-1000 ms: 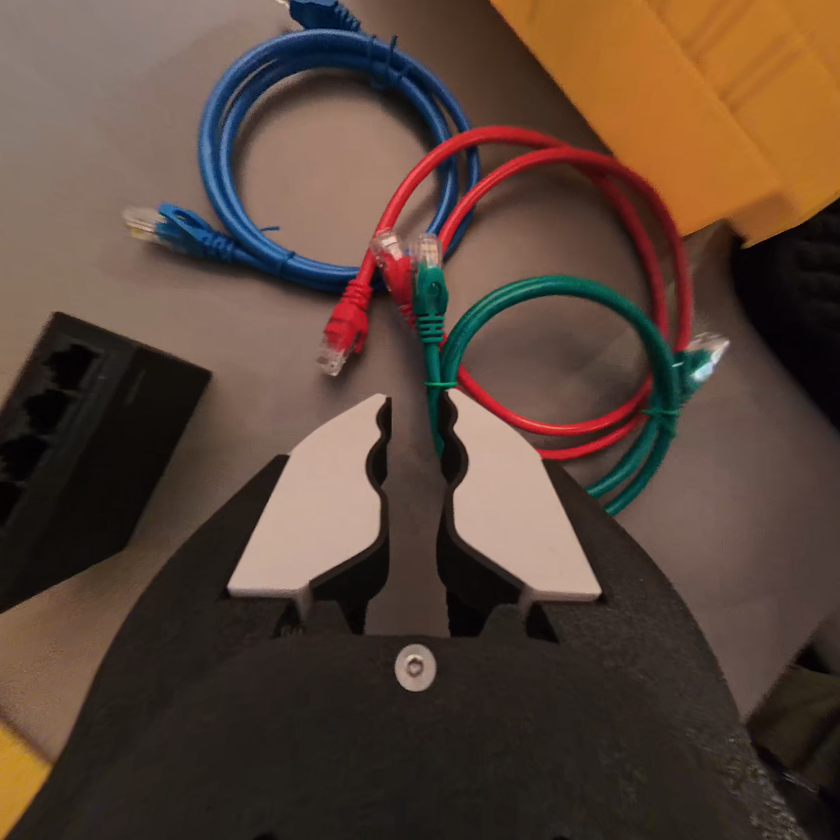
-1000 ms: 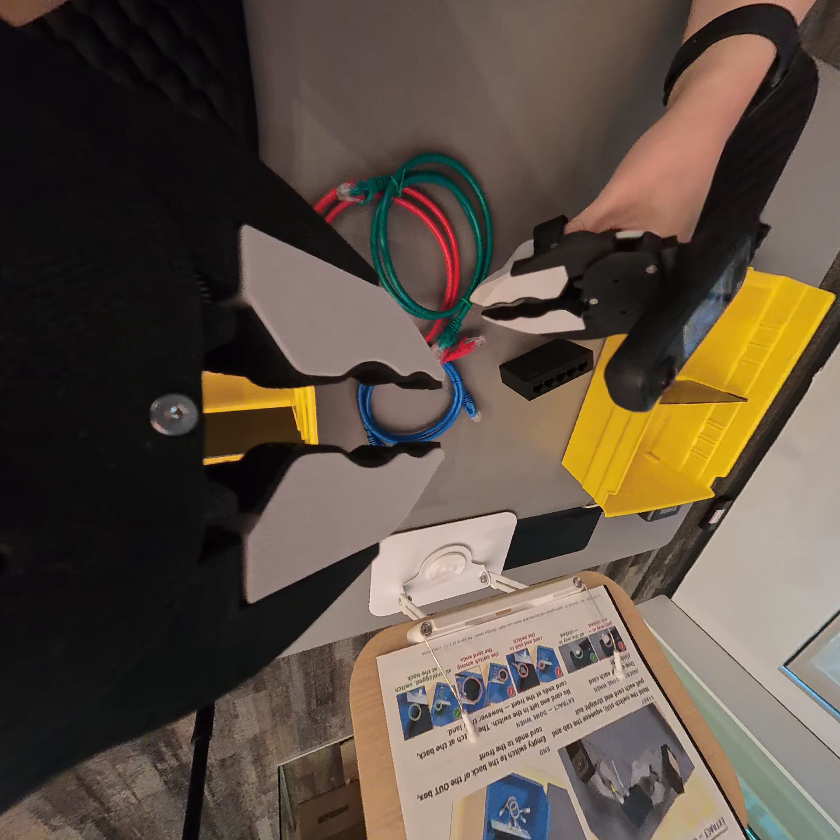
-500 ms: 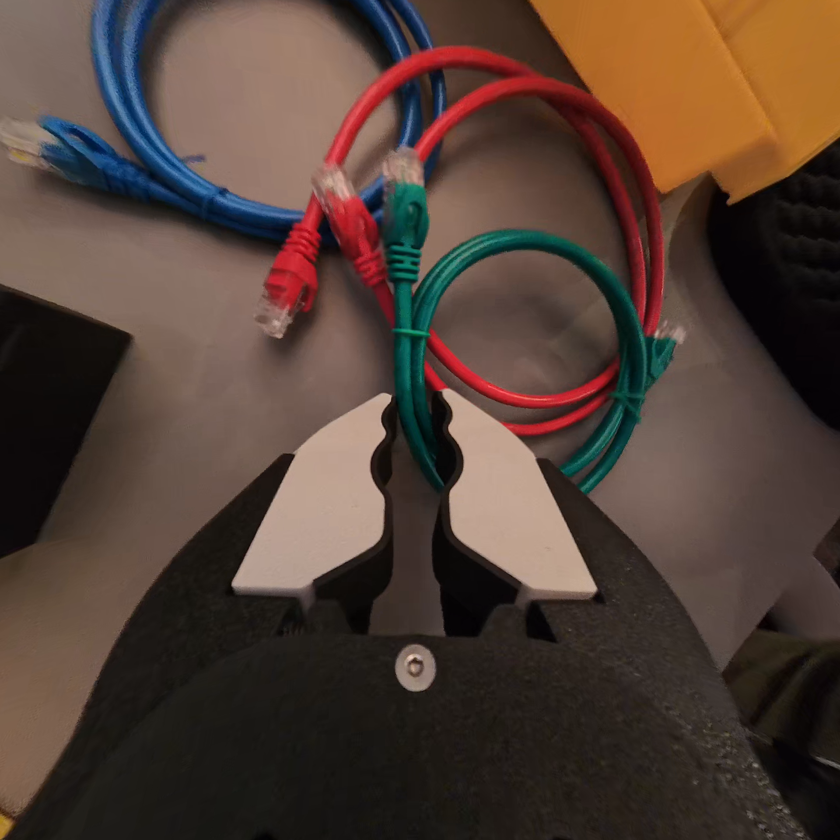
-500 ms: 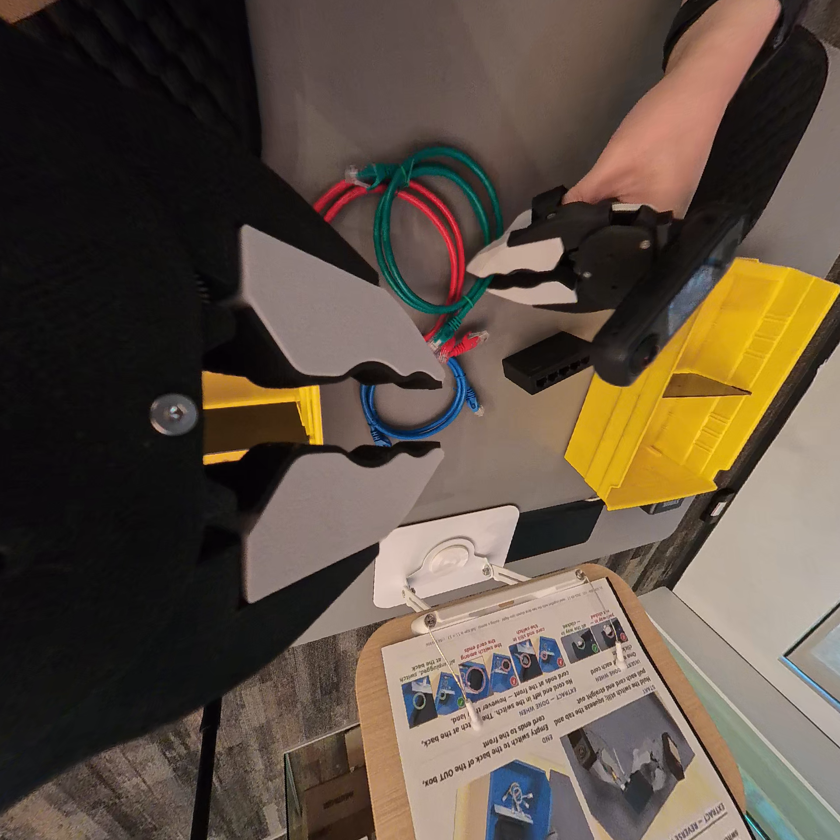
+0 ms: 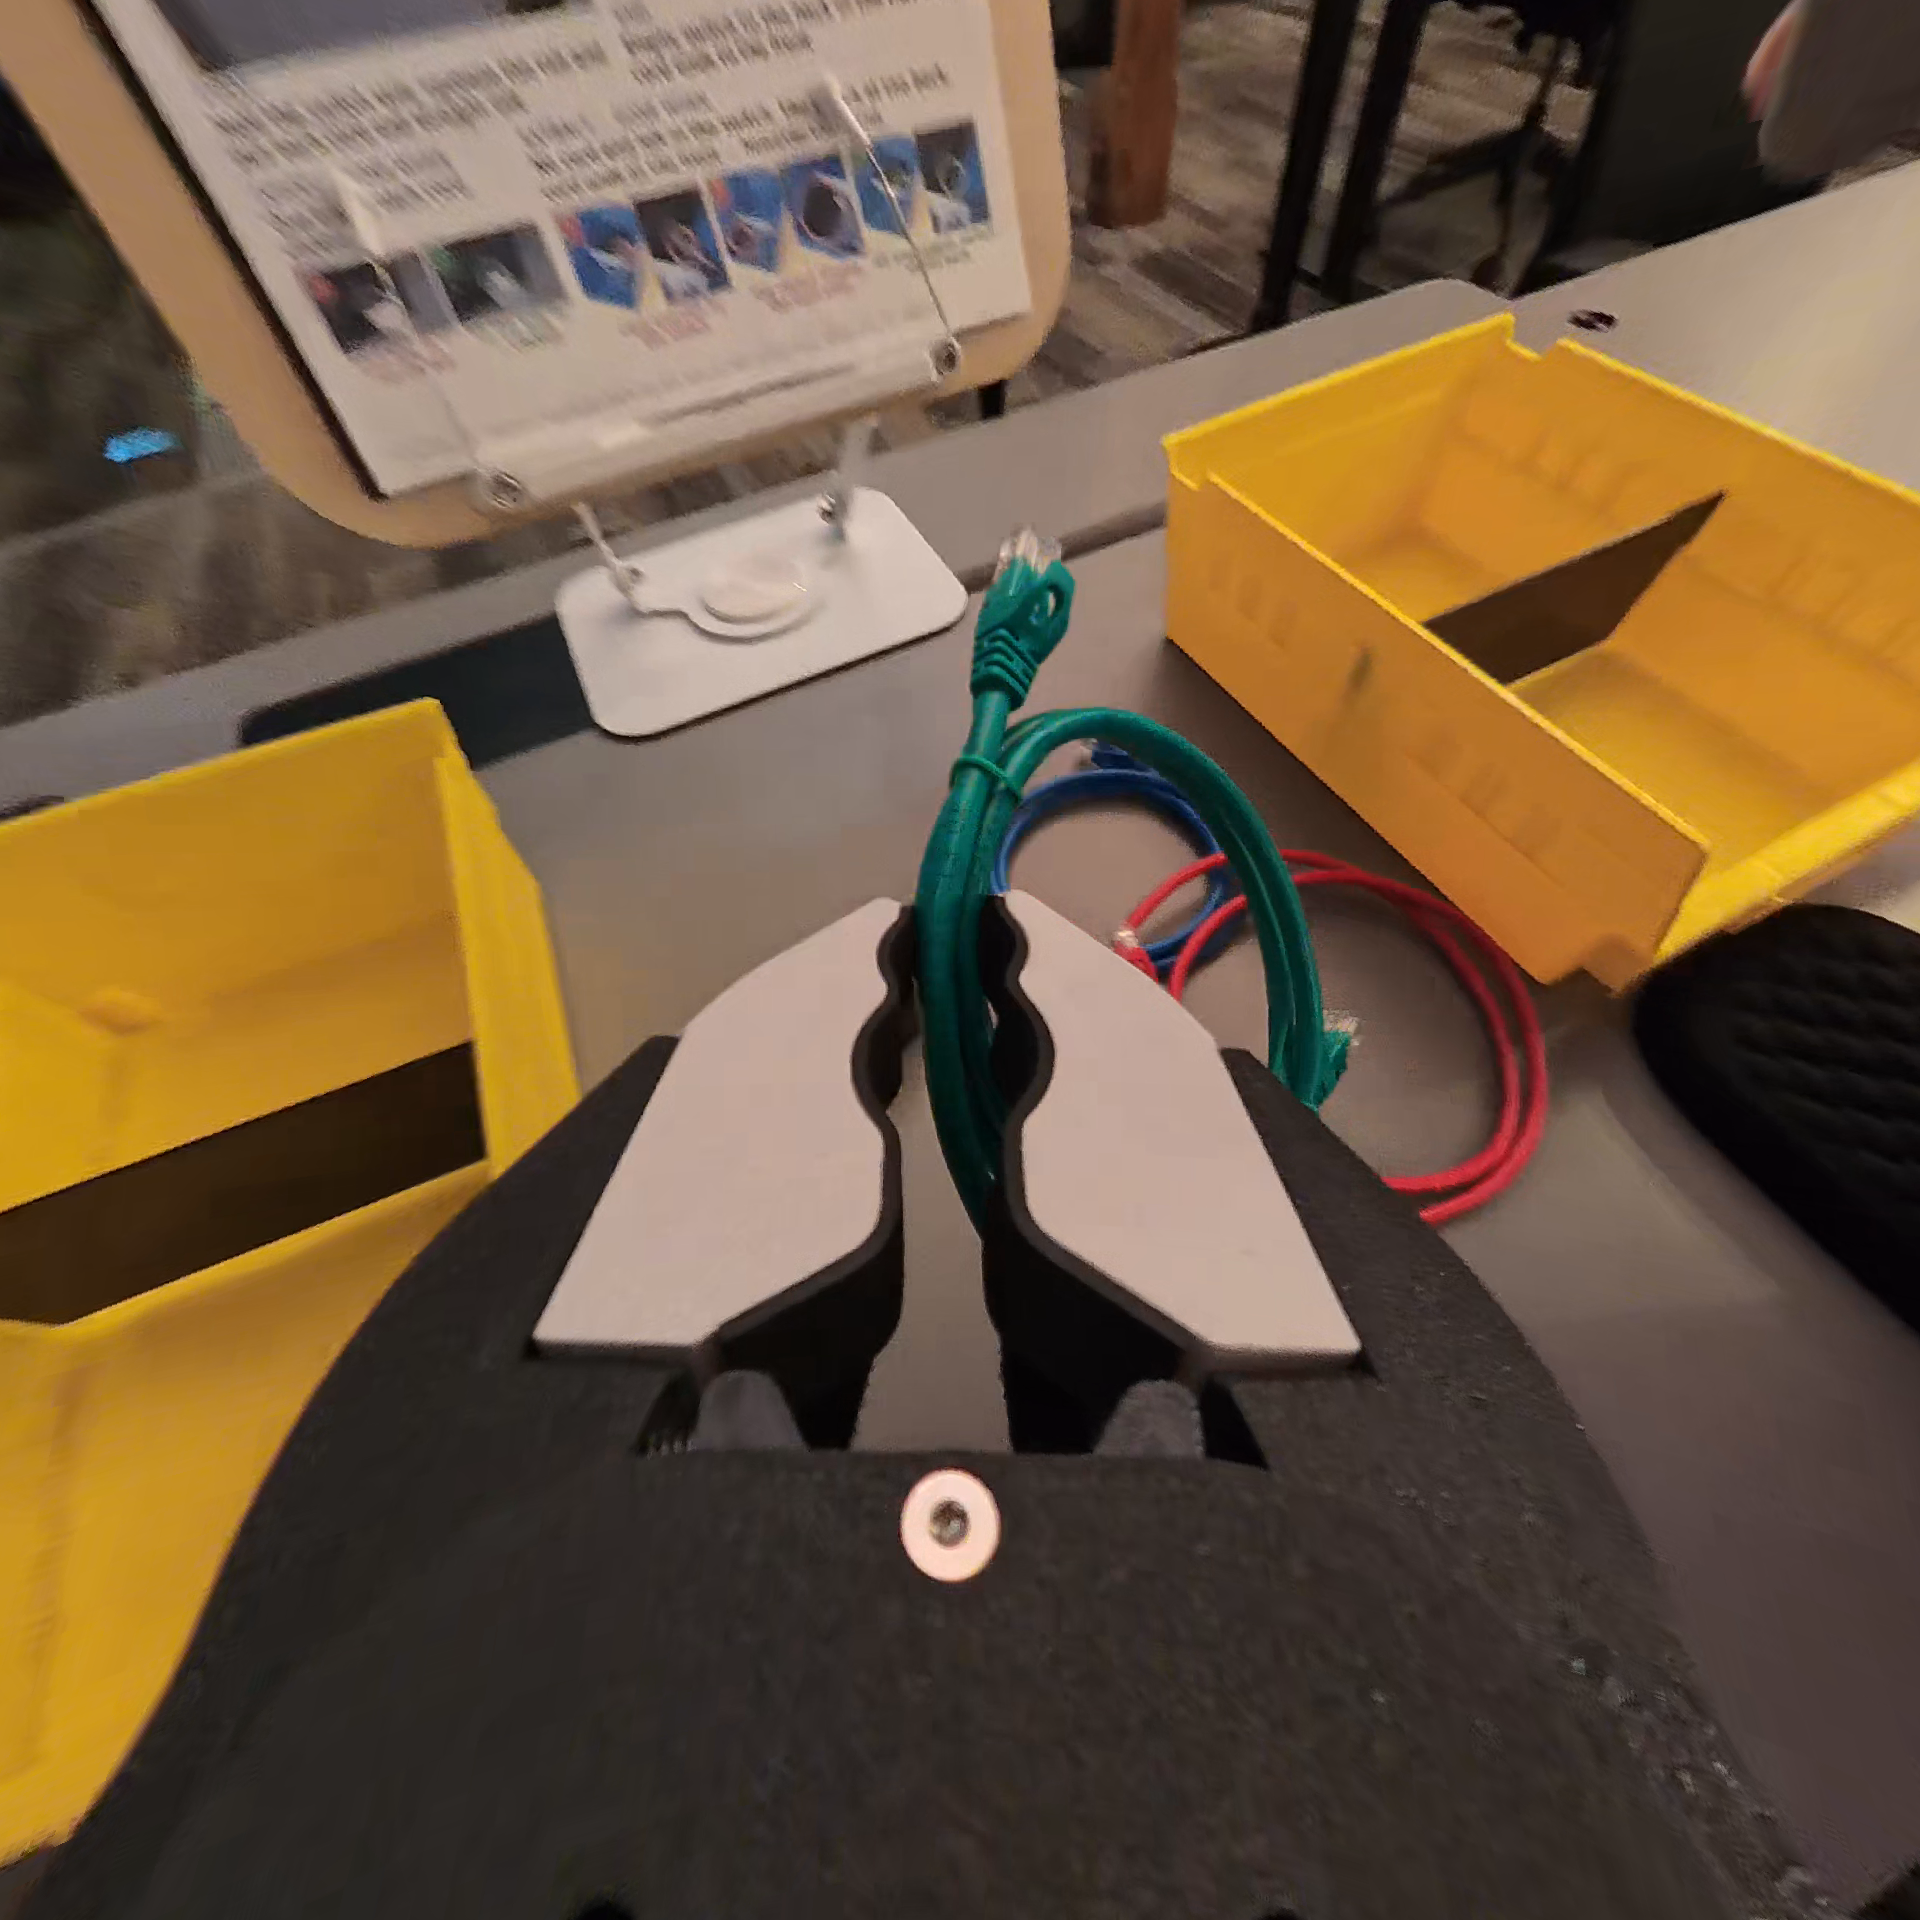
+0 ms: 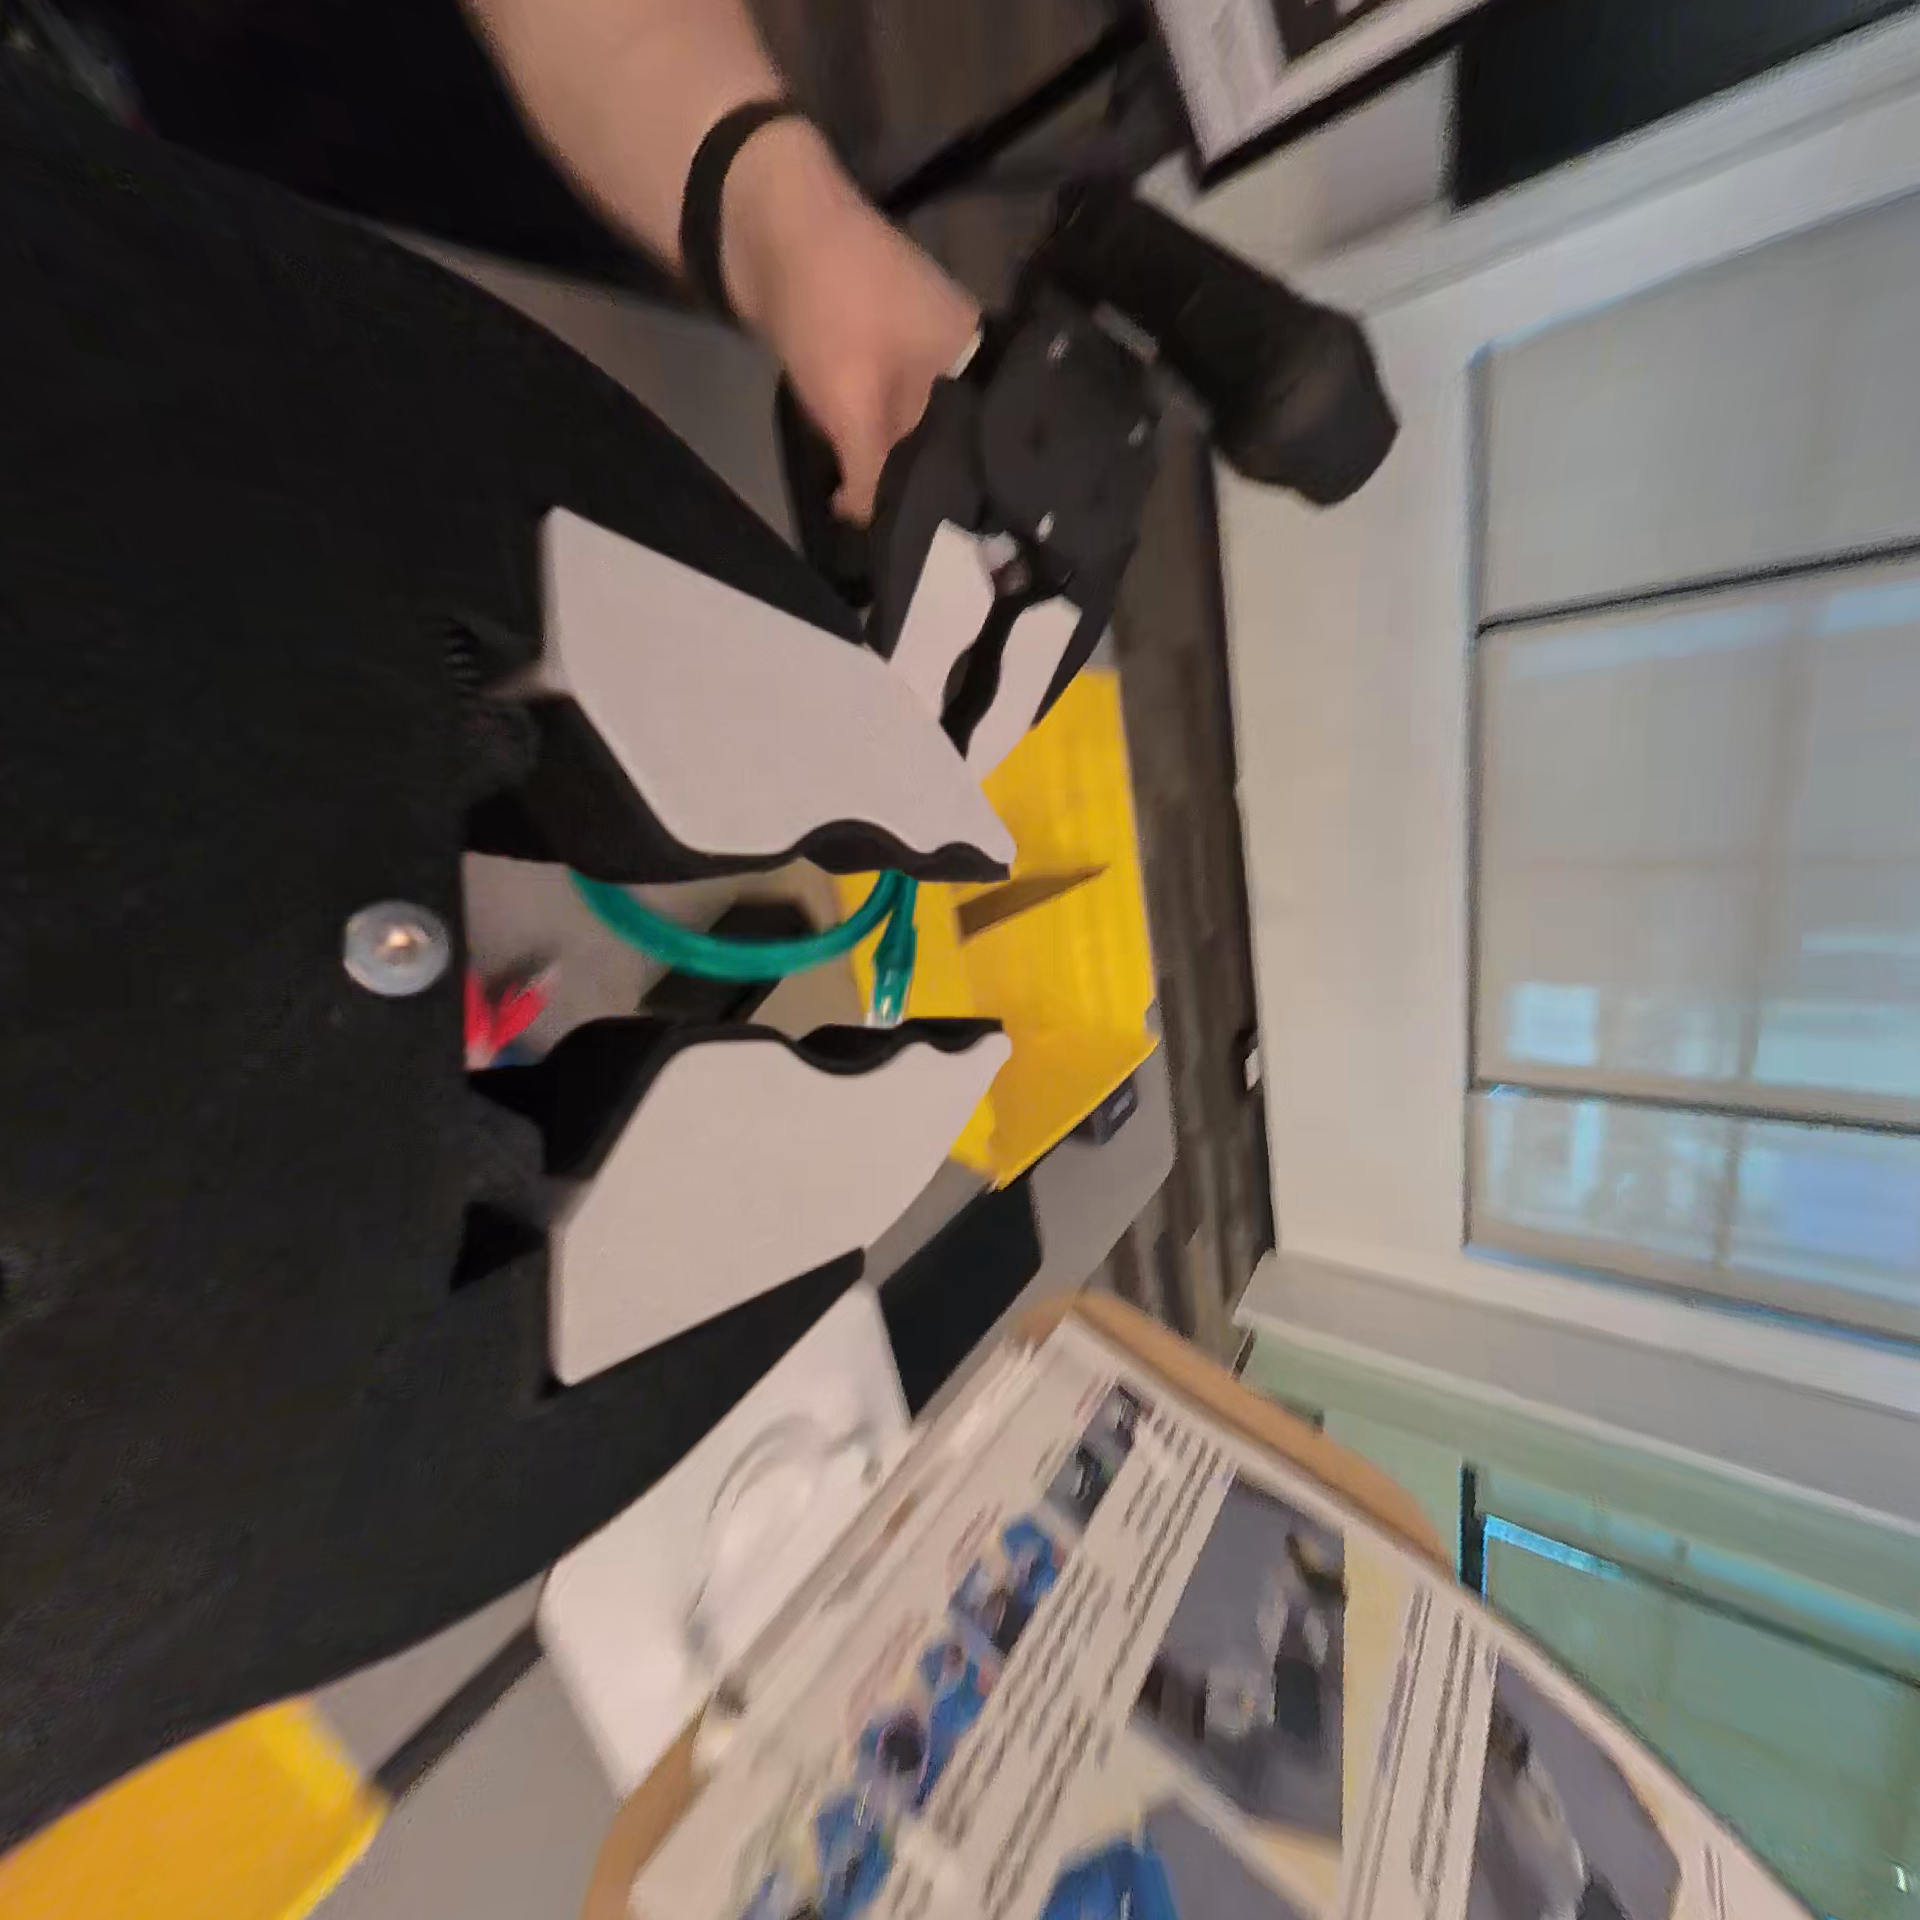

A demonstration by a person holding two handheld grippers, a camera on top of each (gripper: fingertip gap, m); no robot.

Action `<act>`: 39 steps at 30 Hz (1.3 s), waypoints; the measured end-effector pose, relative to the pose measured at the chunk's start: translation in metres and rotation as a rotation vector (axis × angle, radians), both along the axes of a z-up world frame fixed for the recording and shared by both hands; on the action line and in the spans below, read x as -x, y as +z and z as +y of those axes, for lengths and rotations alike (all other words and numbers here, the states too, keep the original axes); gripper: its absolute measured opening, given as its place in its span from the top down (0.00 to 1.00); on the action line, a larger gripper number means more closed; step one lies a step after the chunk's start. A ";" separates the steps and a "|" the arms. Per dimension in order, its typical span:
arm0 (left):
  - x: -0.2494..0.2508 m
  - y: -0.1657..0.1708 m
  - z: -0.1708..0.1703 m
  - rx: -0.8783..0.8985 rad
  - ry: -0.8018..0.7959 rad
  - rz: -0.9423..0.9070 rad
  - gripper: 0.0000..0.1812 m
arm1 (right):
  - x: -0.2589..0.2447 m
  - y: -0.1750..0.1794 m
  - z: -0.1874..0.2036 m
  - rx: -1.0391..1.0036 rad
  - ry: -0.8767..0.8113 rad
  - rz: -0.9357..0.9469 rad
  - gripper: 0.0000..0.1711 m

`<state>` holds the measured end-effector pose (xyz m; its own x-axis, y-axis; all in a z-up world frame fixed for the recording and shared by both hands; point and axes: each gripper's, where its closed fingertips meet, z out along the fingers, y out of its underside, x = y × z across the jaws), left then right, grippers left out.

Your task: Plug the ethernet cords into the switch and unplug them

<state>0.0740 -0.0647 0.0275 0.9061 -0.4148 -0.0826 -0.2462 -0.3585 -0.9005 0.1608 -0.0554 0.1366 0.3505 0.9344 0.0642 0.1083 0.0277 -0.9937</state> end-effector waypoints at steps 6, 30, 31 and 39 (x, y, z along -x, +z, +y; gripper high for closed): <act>0.028 0.024 -0.003 -0.082 0.115 0.043 0.93 | 0.066 -0.032 -0.037 0.247 0.207 -0.019 0.89; 0.005 0.039 -0.009 -0.368 0.299 0.249 0.93 | 0.101 -0.058 -0.007 0.719 0.227 0.315 0.83; 0.004 0.037 -0.009 -0.365 0.295 0.245 0.93 | 0.101 -0.058 -0.007 0.729 0.234 0.316 0.83; -0.016 0.023 -0.013 -0.322 0.126 0.182 0.90 | 0.097 -0.054 -0.011 0.774 0.340 0.321 0.90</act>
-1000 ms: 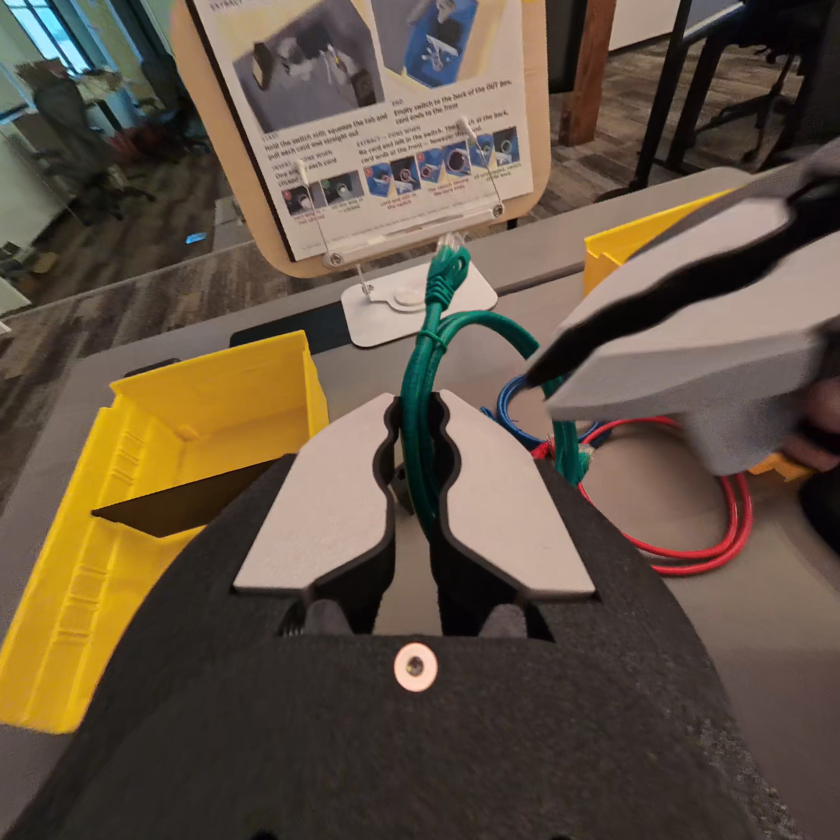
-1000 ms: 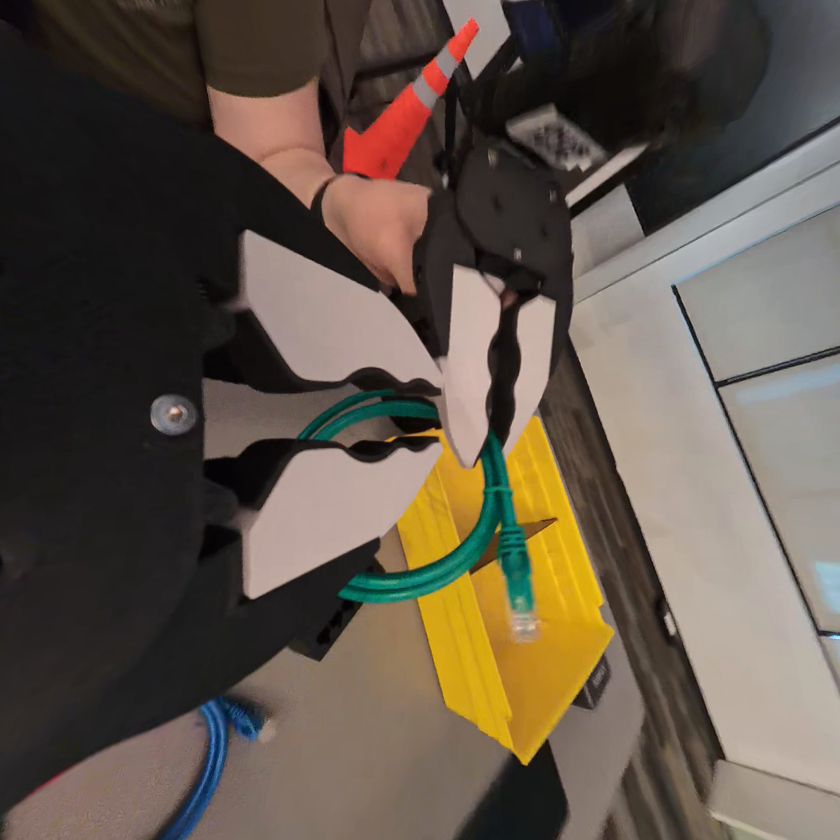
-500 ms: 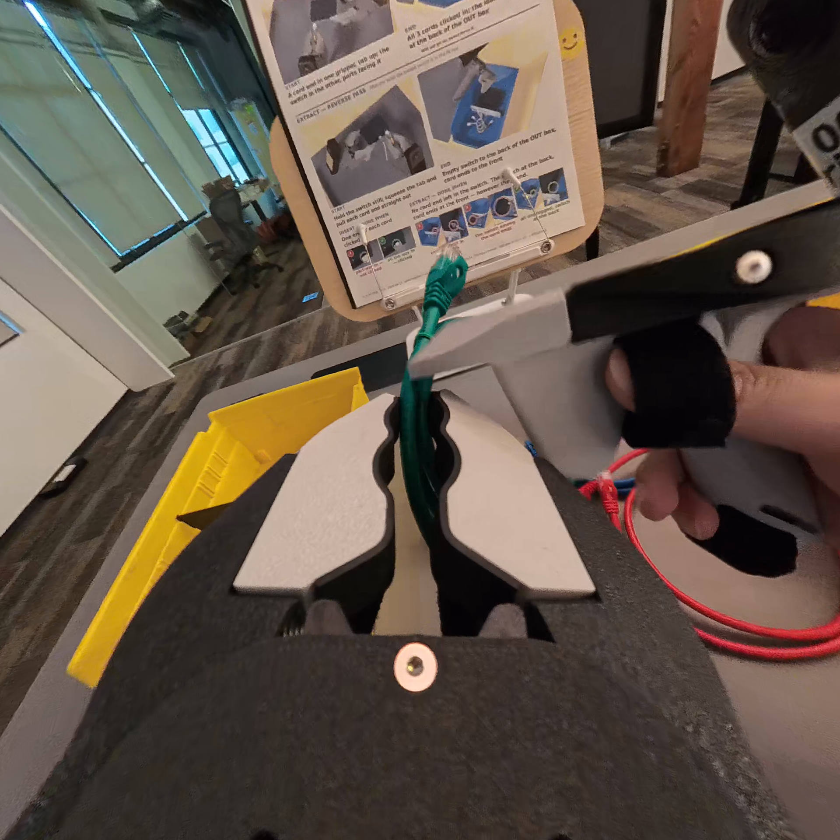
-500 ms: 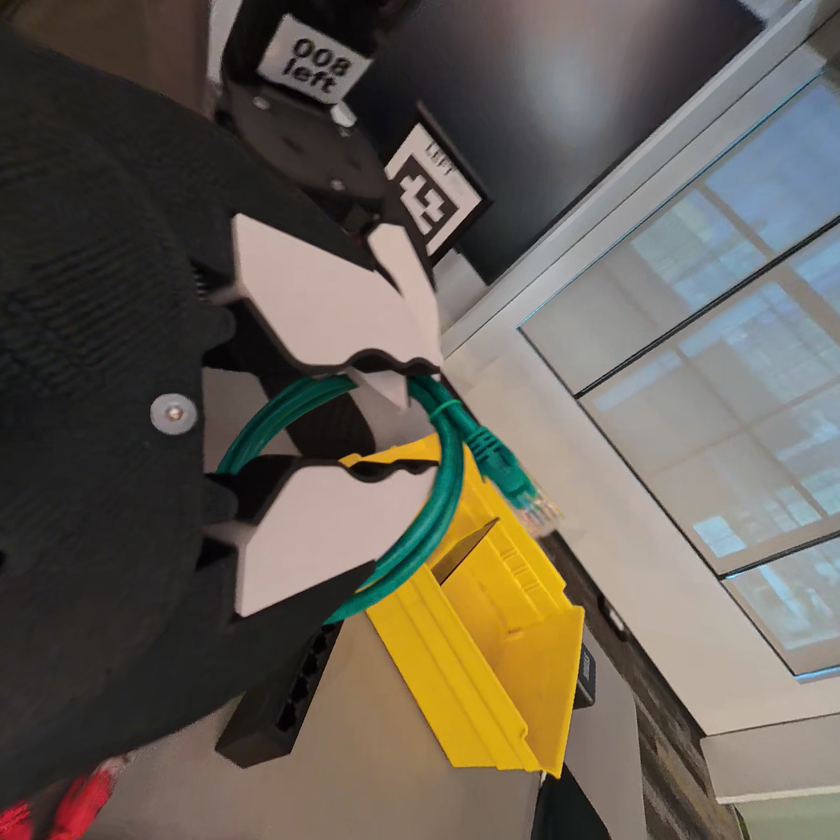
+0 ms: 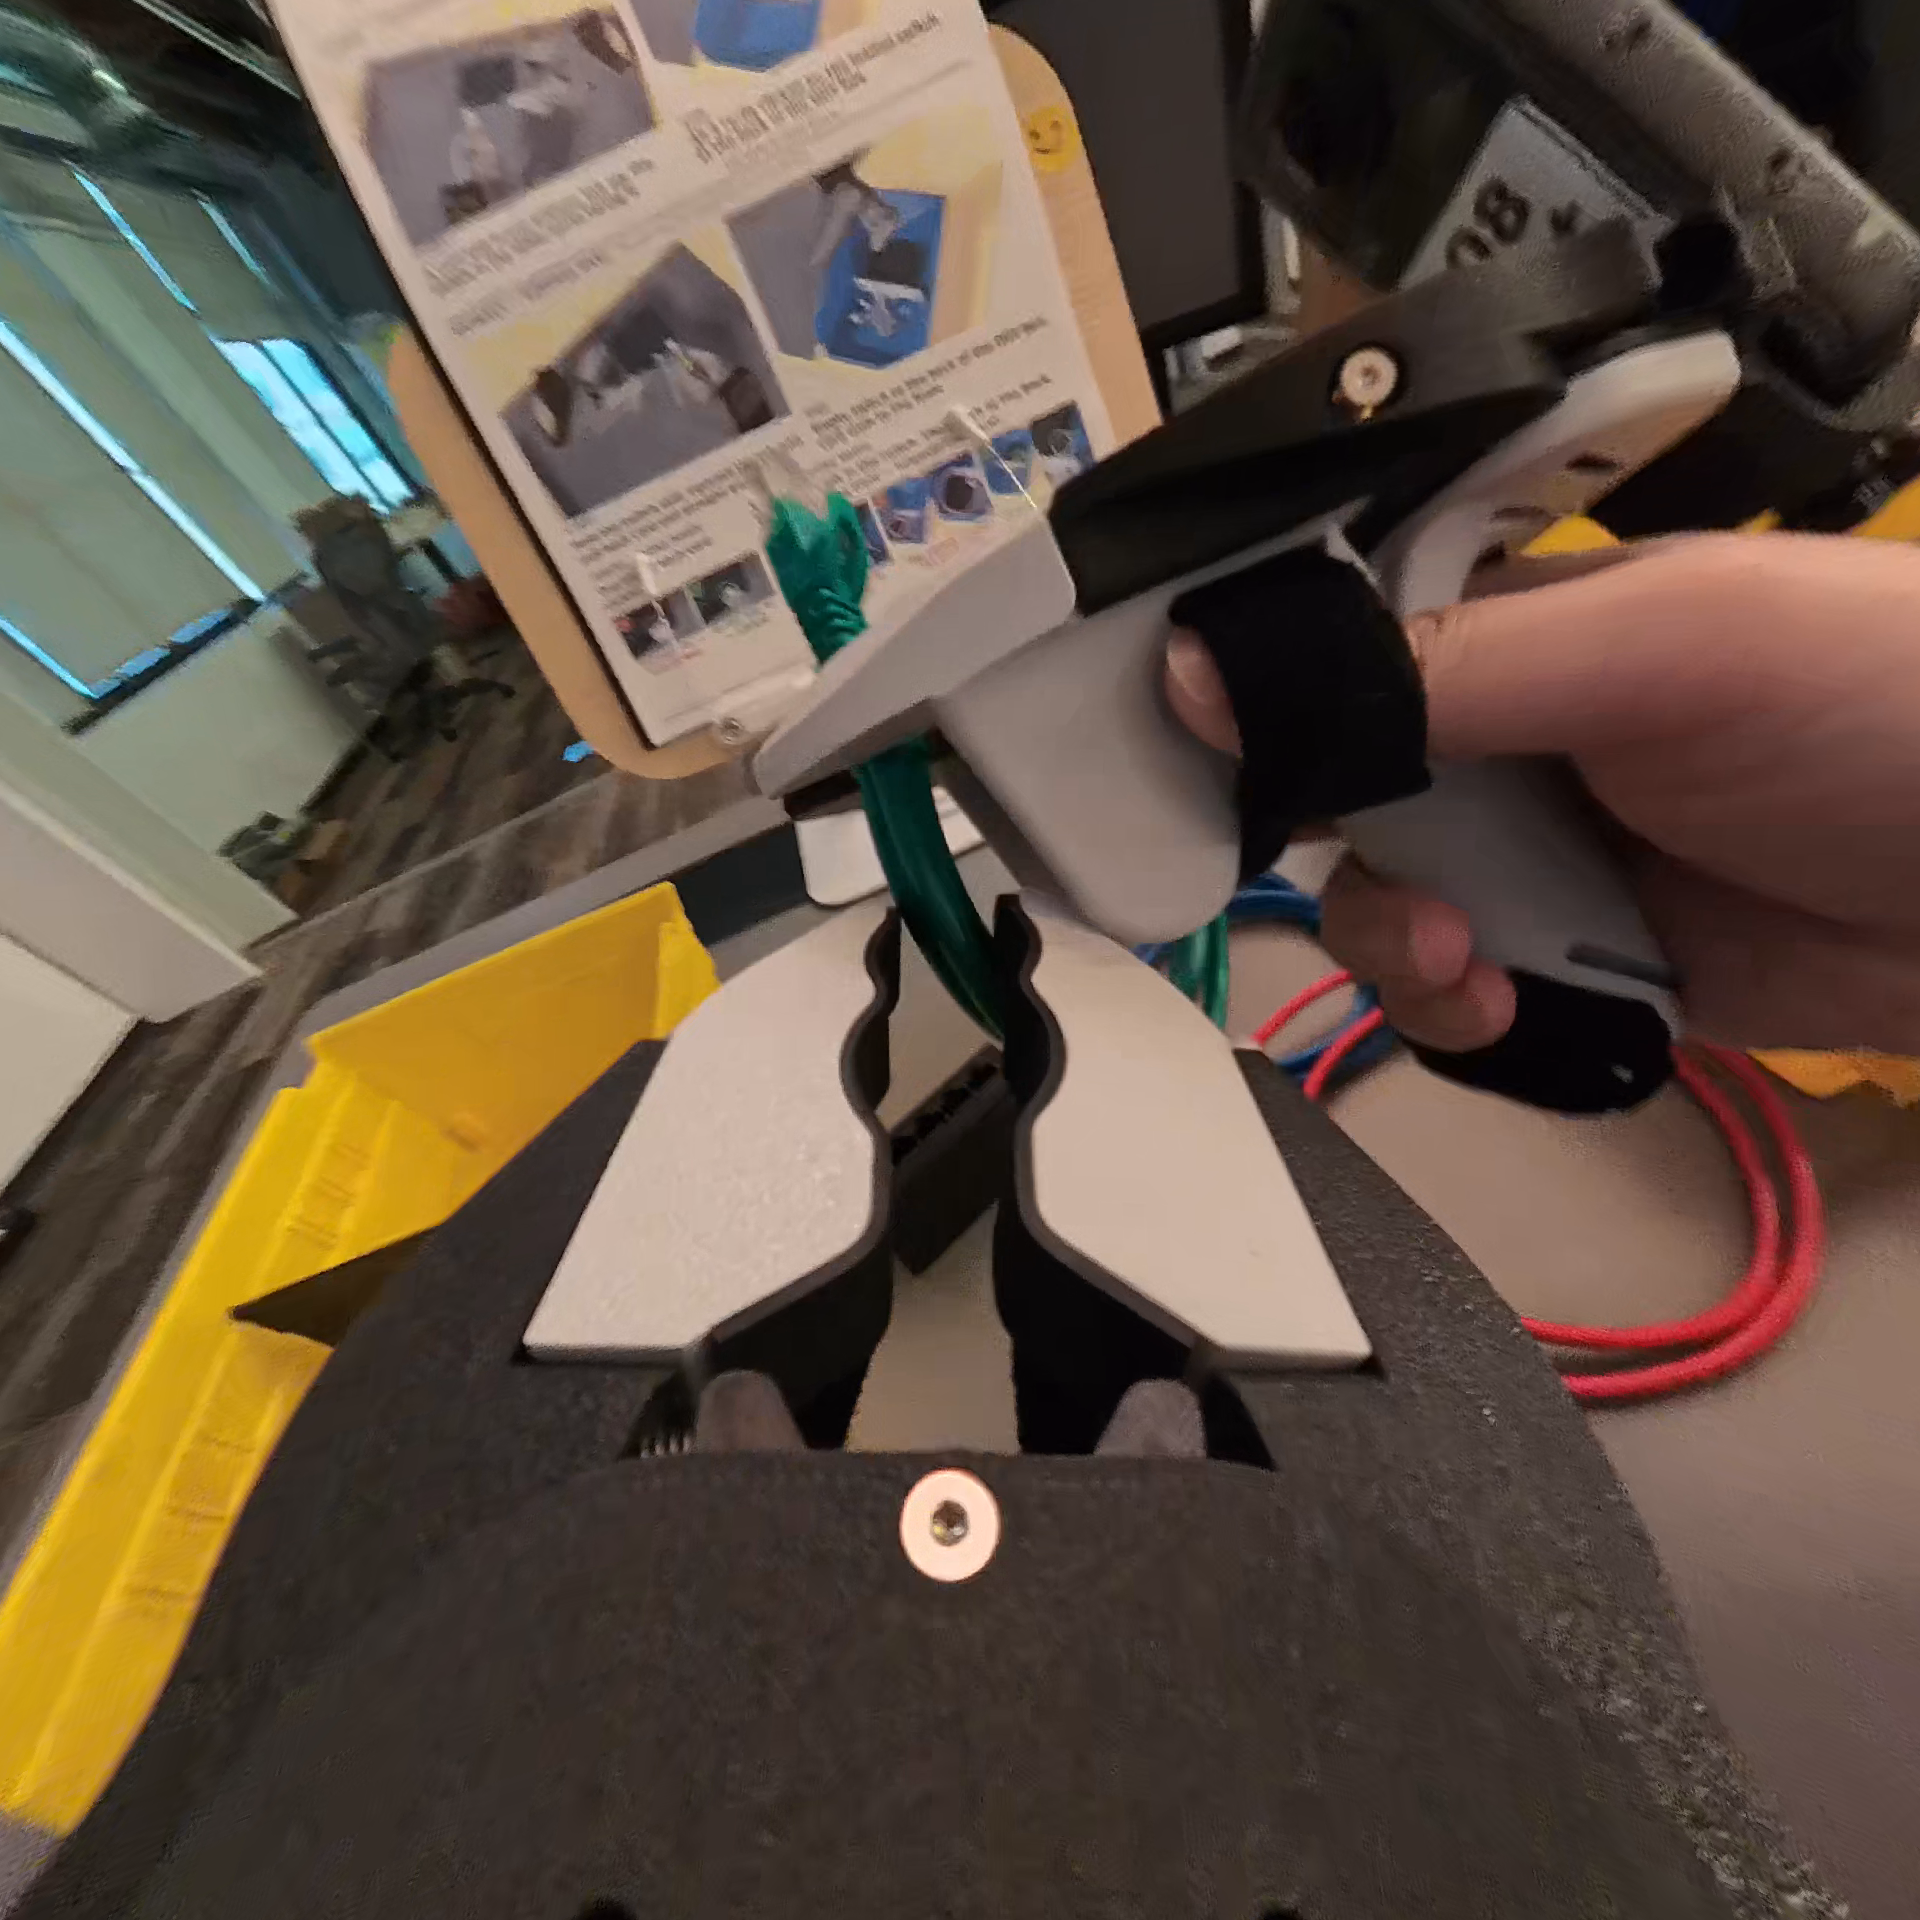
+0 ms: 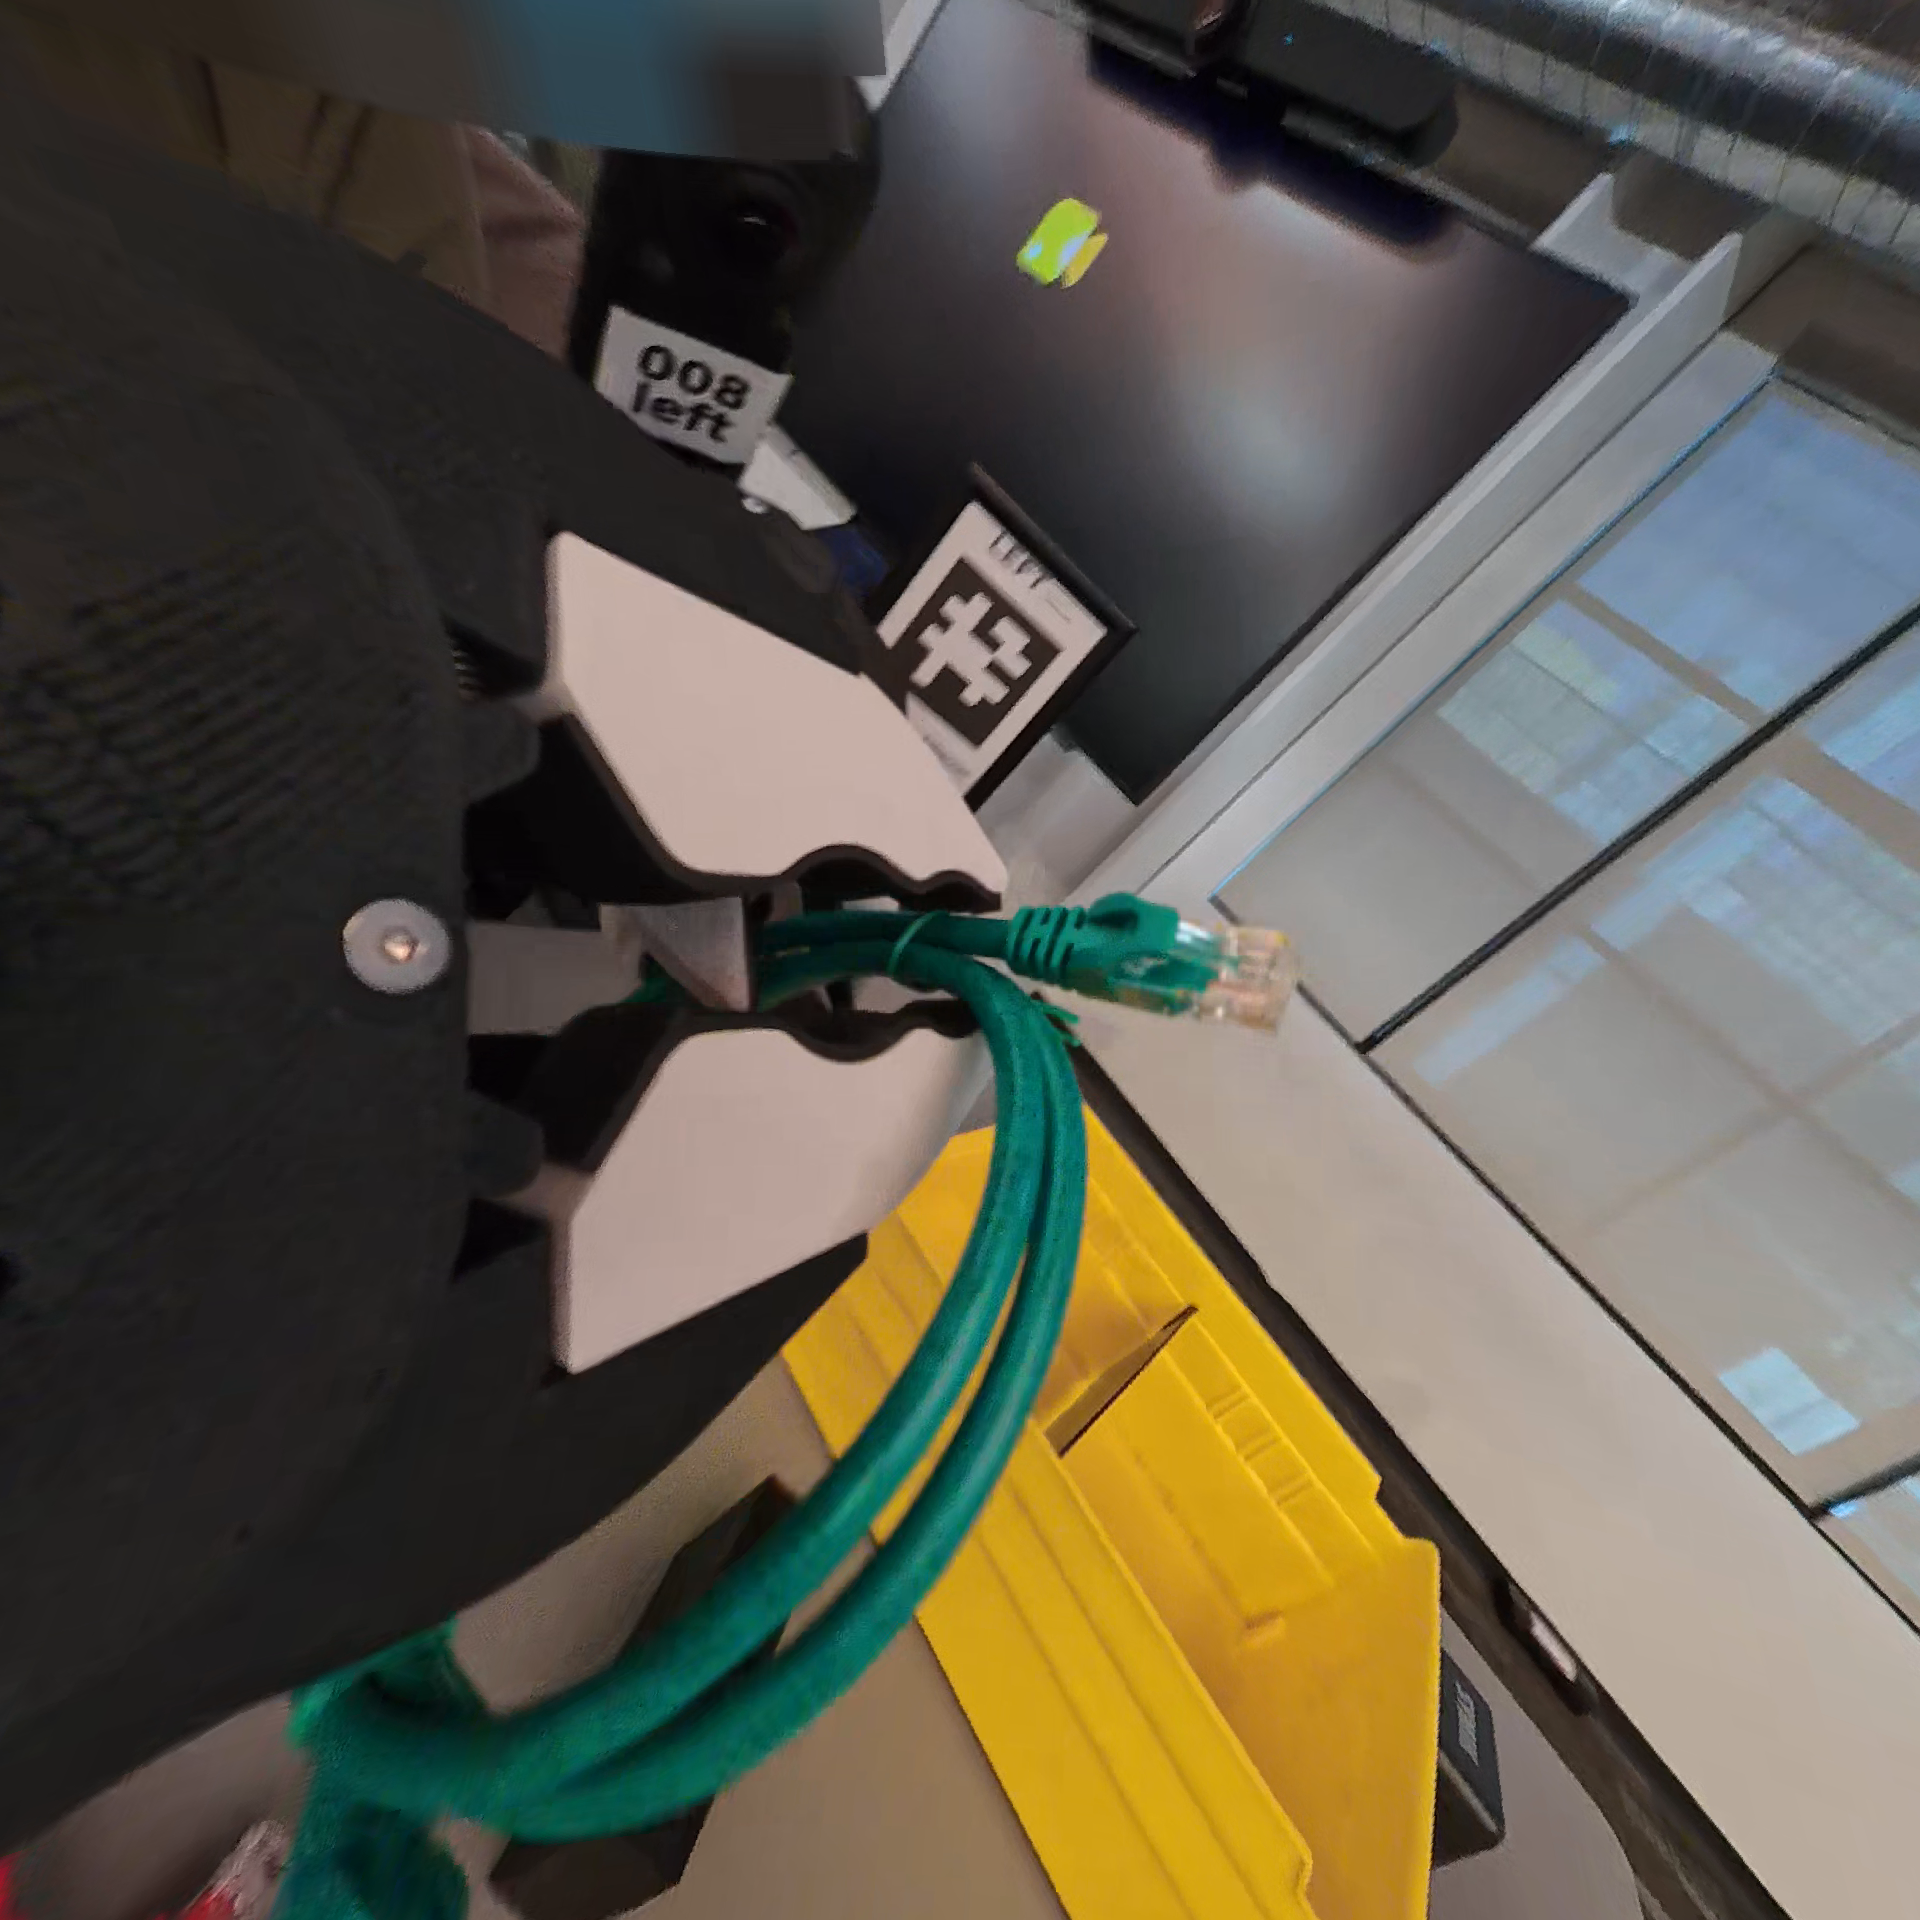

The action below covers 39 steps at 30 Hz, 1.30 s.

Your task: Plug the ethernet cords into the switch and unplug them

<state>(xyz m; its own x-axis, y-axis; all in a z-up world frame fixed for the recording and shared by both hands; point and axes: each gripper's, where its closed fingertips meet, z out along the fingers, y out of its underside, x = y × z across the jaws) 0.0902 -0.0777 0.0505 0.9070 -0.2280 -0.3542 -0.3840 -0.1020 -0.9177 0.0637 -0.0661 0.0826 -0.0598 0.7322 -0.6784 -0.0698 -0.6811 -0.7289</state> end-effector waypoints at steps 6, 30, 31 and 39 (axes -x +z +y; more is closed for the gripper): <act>-0.002 -0.011 -0.012 0.135 -0.158 -0.122 0.88 | -0.023 -0.009 0.005 -0.389 0.022 -0.245 0.91; -0.022 0.019 -0.035 0.270 -0.693 -0.640 0.94 | -0.031 -0.061 -0.025 -1.304 0.103 -0.851 0.91; -0.020 0.018 -0.035 0.268 -0.700 -0.645 0.94 | -0.031 -0.061 -0.026 -1.298 0.109 -0.844 0.91; -0.006 0.039 -0.042 0.250 -0.807 -0.836 0.95 | -0.010 -0.048 -0.041 -1.347 0.100 -0.649 0.88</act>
